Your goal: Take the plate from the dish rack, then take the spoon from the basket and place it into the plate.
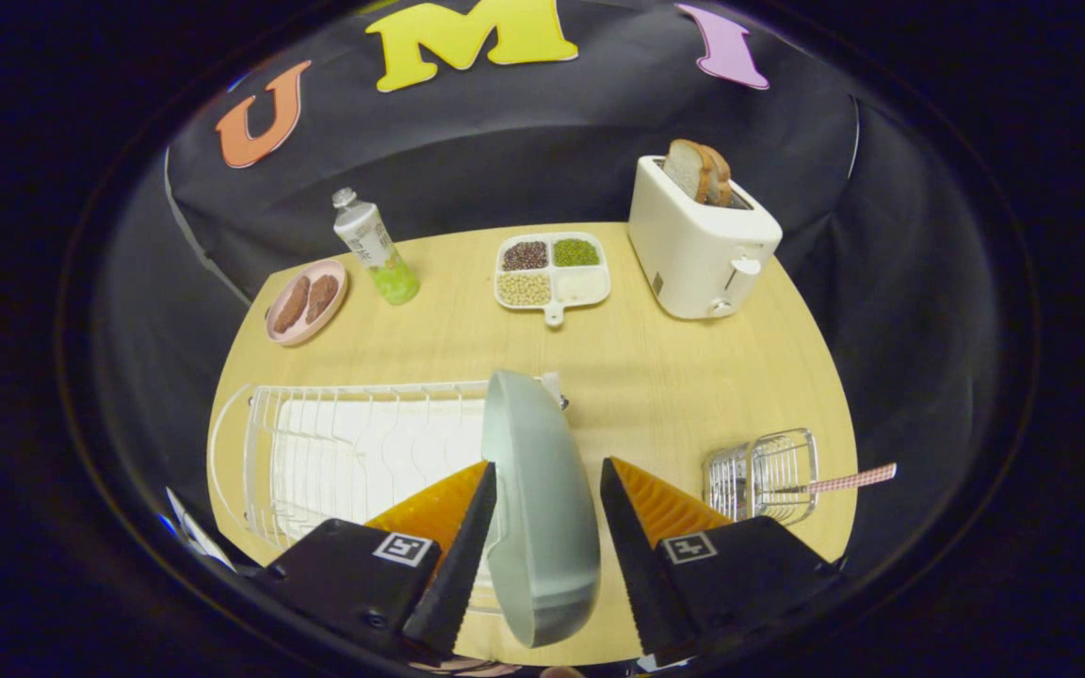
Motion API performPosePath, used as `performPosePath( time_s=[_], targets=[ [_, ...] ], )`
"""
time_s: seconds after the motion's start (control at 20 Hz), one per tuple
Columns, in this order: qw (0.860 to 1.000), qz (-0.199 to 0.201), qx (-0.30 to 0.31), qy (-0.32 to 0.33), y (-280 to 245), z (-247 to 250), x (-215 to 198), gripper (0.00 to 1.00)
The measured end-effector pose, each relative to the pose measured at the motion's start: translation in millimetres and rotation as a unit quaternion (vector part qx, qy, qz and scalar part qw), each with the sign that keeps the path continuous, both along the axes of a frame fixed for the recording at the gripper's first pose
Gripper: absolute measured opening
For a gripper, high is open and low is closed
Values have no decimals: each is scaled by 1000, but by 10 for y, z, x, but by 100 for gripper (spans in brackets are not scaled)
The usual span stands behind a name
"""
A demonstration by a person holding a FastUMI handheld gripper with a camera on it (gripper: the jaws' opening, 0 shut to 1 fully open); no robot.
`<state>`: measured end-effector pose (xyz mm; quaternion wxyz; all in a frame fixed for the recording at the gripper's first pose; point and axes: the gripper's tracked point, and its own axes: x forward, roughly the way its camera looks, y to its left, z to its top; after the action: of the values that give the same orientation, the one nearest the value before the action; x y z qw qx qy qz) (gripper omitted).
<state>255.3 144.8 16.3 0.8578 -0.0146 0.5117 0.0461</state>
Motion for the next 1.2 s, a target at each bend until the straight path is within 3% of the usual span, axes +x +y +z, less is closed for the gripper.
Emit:
performPosePath(
  time_s=[0.2, 0.25, 0.5, 0.8, 1.05, 1.2],
  targets=[
    [1000, -22, 0, 13, -18, -39, -45, 52],
    [1000, -24, -2, 14, -3, -51, -55, 41],
    [999, -26, -36, 21, 61, 19, -143, 40],
    [993, -50, -101, -23, -81, 321, -170, 36],
    [996, -52, -30, -71, -13, 685, -386, 33],
    [995, -47, 33, -77, 31, 657, -752, 33]
  ],
)
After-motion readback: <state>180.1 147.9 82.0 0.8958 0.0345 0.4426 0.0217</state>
